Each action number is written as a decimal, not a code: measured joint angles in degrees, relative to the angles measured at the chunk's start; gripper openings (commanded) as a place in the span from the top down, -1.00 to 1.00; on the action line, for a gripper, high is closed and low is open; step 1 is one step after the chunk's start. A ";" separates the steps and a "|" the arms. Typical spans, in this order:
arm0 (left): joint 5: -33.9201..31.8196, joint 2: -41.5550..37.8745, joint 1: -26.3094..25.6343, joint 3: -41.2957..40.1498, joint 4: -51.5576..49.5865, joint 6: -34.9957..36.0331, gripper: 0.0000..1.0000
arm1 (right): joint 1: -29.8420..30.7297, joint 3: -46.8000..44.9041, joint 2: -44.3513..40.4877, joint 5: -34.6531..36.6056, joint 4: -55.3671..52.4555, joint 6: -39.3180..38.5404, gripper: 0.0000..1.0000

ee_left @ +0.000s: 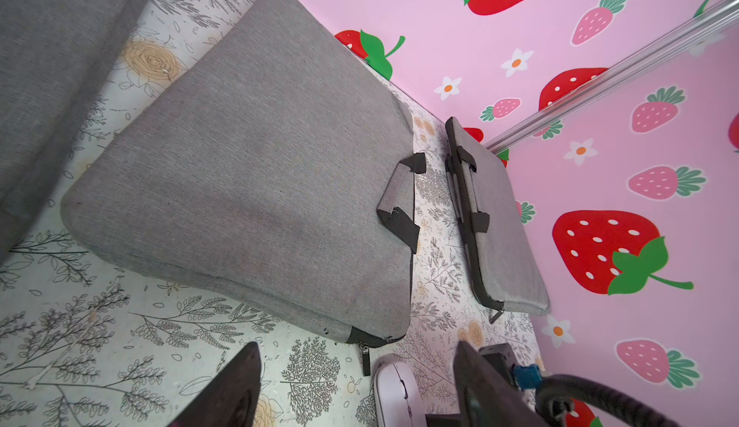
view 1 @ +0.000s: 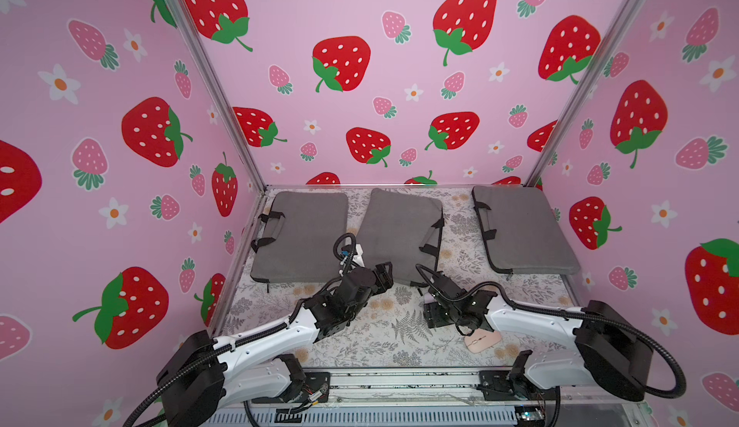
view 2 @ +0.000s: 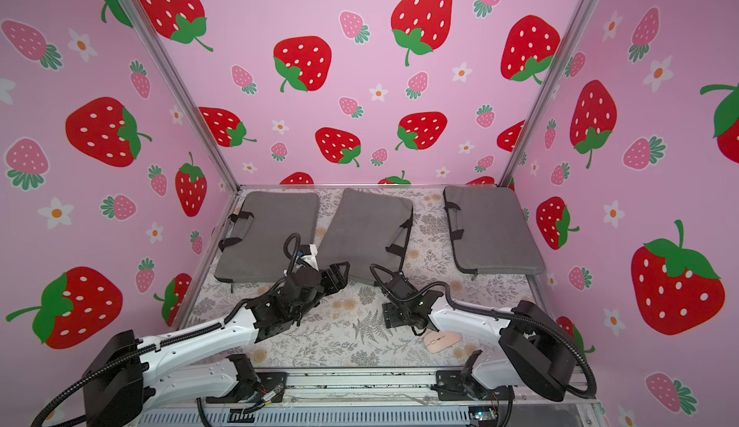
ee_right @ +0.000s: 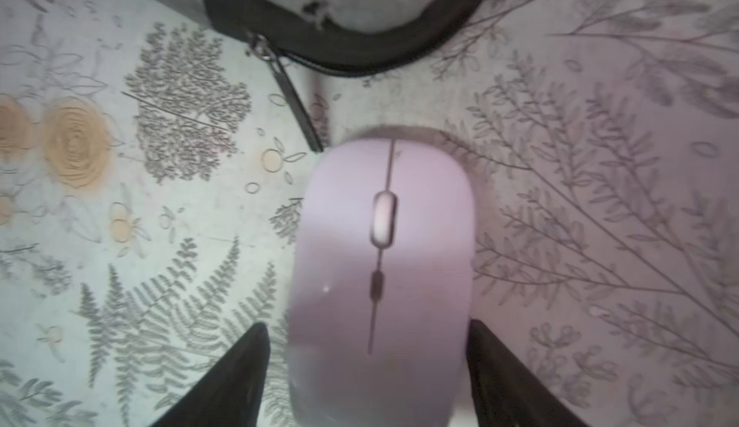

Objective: Put the mouse into the laptop bag
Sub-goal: Pick up the mouse from the center of the board, then open the zippered laptop bag at the center of the board.

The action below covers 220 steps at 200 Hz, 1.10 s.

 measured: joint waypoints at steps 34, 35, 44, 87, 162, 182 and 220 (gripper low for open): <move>1.22 0.66 0.31 0.00 0.63 0.04 -0.54 | 0.85 -0.02 0.00 3.65 -1.27 1.55 -0.28; 1.27 0.68 0.33 0.00 0.66 0.07 -0.54 | 0.87 -0.02 0.00 3.78 -1.36 1.36 -0.26; 1.66 0.79 0.48 0.00 0.90 0.07 -0.54 | 0.98 -0.04 0.00 4.76 -1.81 2.08 -0.19; 3.80 2.36 1.51 0.09 1.90 0.35 -0.55 | 1.22 -0.17 0.09 6.58 -1.90 2.99 -0.19; 13.09 23.87 2.60 25.20 -5.66 9.29 -0.49 | -12.33 -8.46 -24.57 5.33 -3.48 2.51 -0.13; 14.56 32.33 2.40 34.60 -9.05 12.09 -0.45 | -17.90 -9.40 -28.06 2.40 -4.50 1.68 -0.12; 9.18 47.91 1.33 49.37 -18.16 17.90 -0.44 | -22.53 -11.13 -30.47 -1.81 -5.99 0.07 -0.13</move>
